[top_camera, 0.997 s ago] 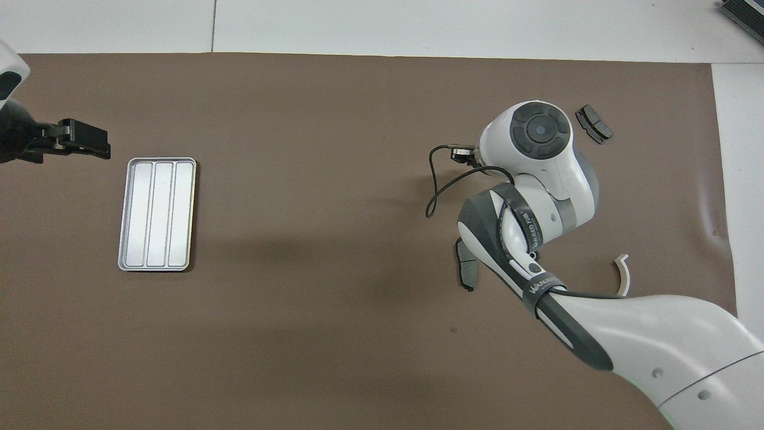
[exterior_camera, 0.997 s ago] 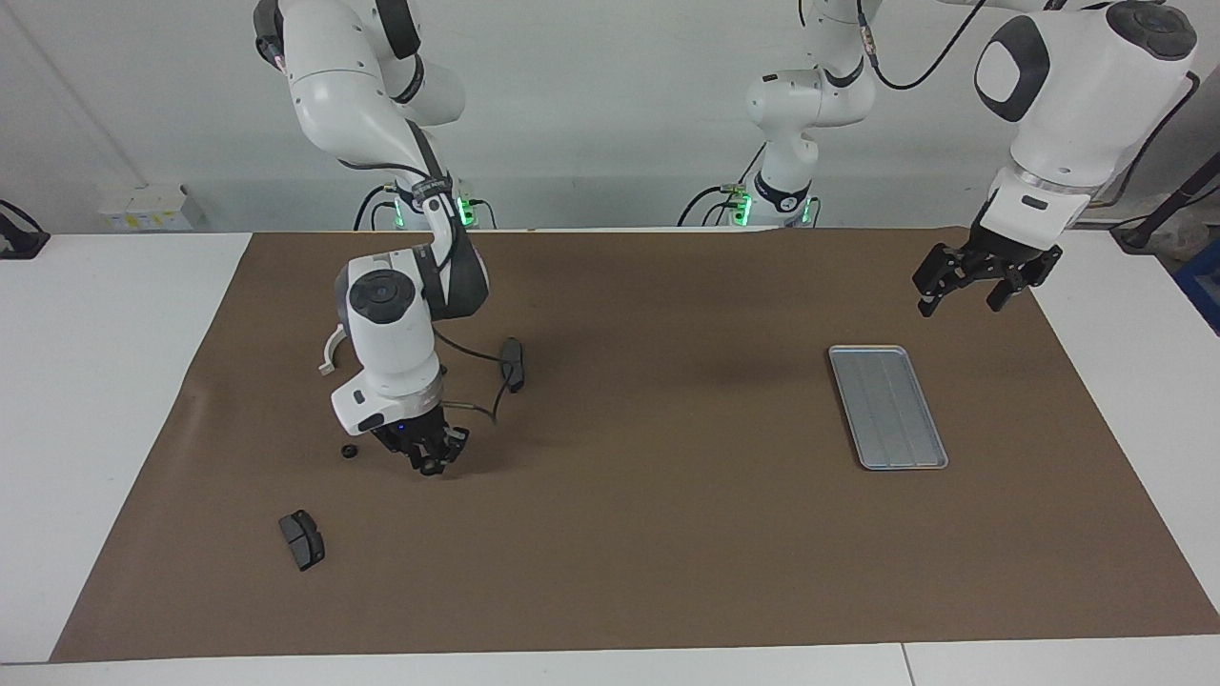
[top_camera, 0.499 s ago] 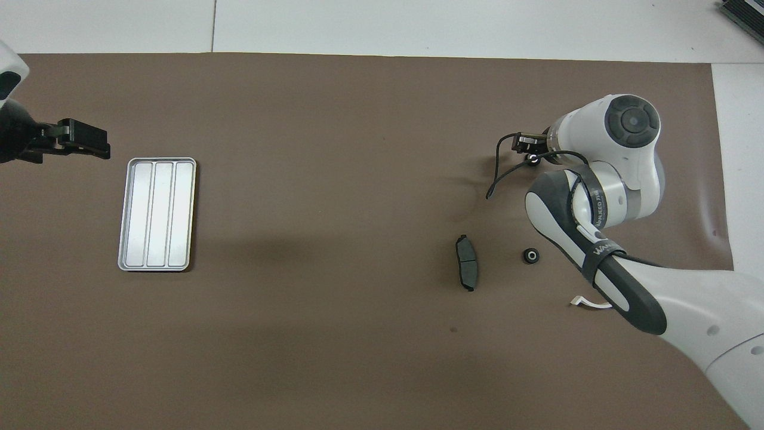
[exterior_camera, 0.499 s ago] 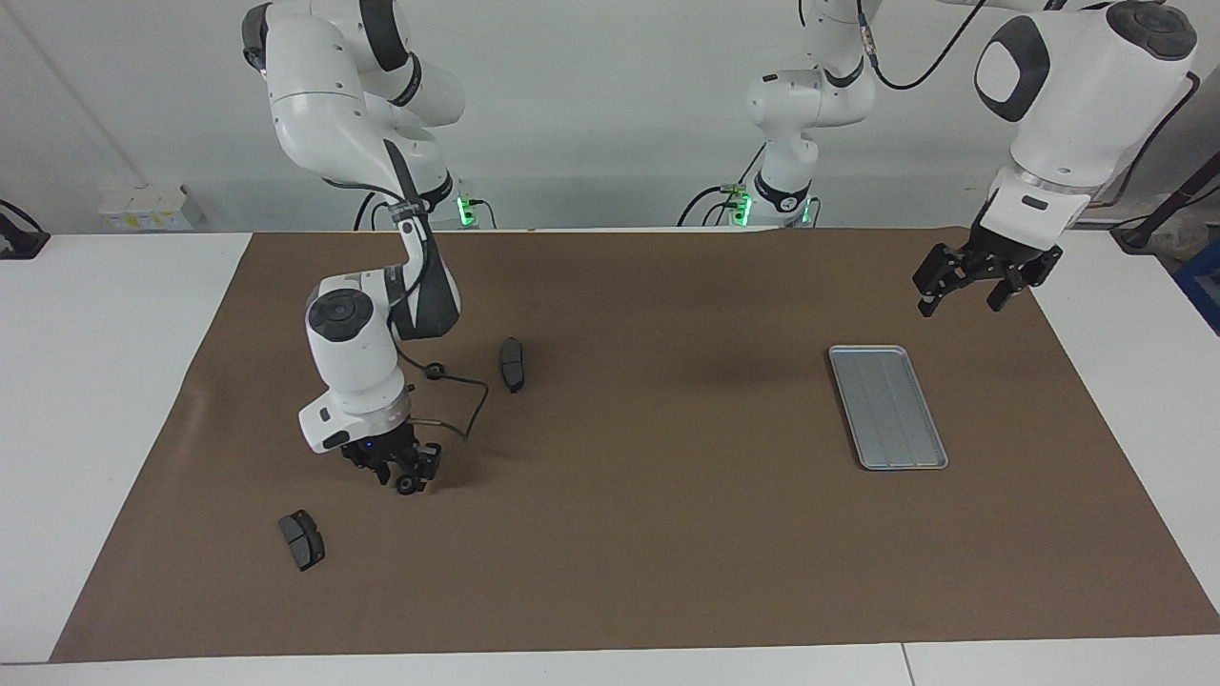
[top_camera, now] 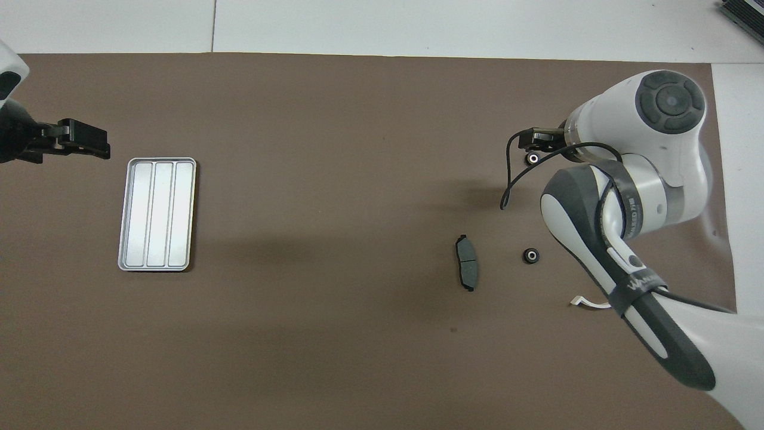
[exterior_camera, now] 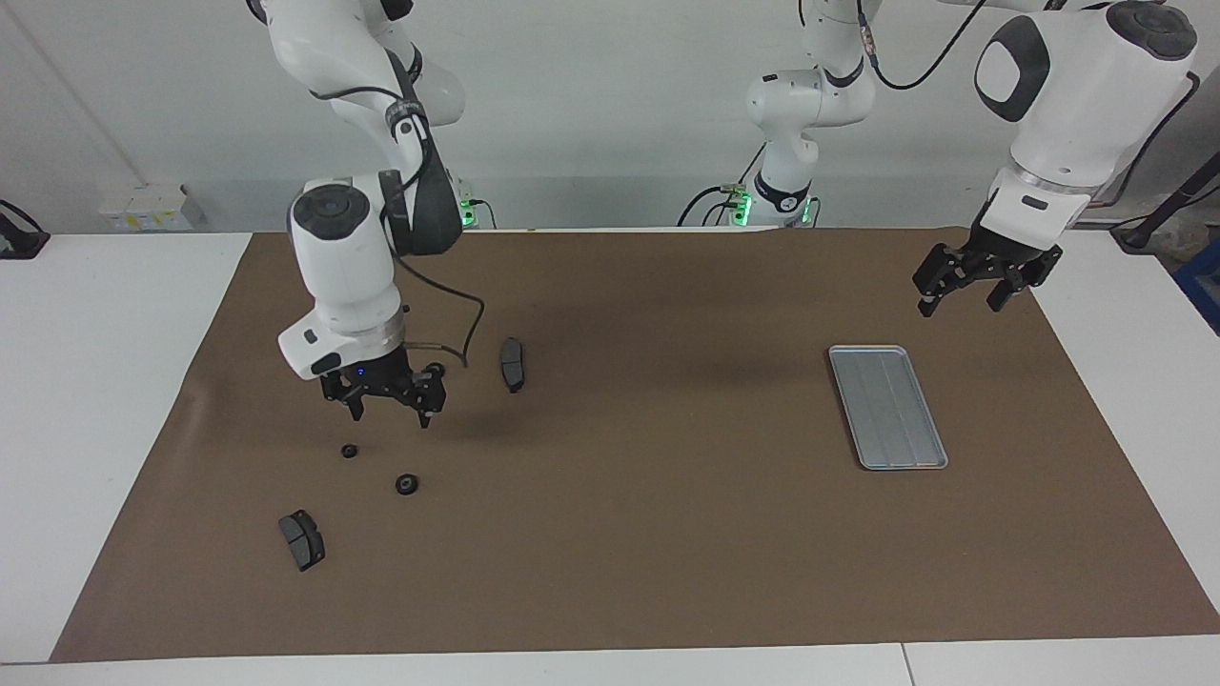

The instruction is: Place bearing gear from tray to pile

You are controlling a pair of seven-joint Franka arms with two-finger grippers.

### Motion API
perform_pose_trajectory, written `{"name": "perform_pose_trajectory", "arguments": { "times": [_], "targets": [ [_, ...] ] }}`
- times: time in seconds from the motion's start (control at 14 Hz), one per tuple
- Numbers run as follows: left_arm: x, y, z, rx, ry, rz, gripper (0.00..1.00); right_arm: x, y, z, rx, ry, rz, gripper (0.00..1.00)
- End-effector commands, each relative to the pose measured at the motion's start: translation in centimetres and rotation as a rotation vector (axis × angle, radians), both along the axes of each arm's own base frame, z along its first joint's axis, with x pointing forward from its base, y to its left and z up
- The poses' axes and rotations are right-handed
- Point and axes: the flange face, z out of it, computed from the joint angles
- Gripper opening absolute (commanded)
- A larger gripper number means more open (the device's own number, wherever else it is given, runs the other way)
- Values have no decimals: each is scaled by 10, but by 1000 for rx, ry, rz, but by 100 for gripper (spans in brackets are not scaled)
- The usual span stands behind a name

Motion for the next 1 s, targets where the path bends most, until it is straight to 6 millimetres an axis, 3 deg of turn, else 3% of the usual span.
{"name": "perform_pose_trajectory", "arguments": {
  "times": [0.0,0.21,0.36,0.64,0.93],
  "targets": [
    [-7,3,3,10,4,9,100,-30,16,48,55,27,24,100],
    [-7,3,3,10,4,9,100,-50,15,106,58,46,69,100],
    [-7,2,3,10,4,7,100,-62,11,131,46,53,67,100],
    [-7,2,3,10,4,7,100,-78,5,155,34,84,53,100],
    [-7,2,3,10,4,6,100,-78,3,155,35,86,51,100]
  ]
}}
